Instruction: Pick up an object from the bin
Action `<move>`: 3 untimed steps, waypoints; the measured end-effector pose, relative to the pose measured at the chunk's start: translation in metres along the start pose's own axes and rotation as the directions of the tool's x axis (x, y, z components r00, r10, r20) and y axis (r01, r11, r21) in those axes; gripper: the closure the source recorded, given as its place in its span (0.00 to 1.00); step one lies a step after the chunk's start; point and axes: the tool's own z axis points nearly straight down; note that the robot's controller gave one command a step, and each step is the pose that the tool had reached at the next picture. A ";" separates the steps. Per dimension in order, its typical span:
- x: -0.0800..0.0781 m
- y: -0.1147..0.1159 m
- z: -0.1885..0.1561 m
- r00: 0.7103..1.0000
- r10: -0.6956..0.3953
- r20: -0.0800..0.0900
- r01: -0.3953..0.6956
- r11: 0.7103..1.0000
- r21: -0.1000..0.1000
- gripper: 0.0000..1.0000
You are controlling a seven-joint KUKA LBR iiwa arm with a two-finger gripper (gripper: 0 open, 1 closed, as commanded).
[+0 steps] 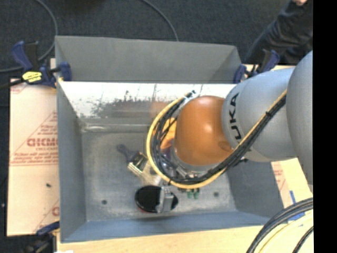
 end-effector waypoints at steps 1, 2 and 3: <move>-0.002 0.000 -0.004 1.000 0.006 0.008 -0.006 1.000 -0.001 1.00; -0.002 0.000 -0.004 1.000 0.006 0.008 -0.006 1.000 -0.001 1.00; -0.067 -0.043 0.062 0.999 -0.043 0.017 0.043 0.999 0.001 1.00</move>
Offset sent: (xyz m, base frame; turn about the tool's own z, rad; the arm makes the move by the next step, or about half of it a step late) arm 0.0000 0.0000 0.0000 0.0000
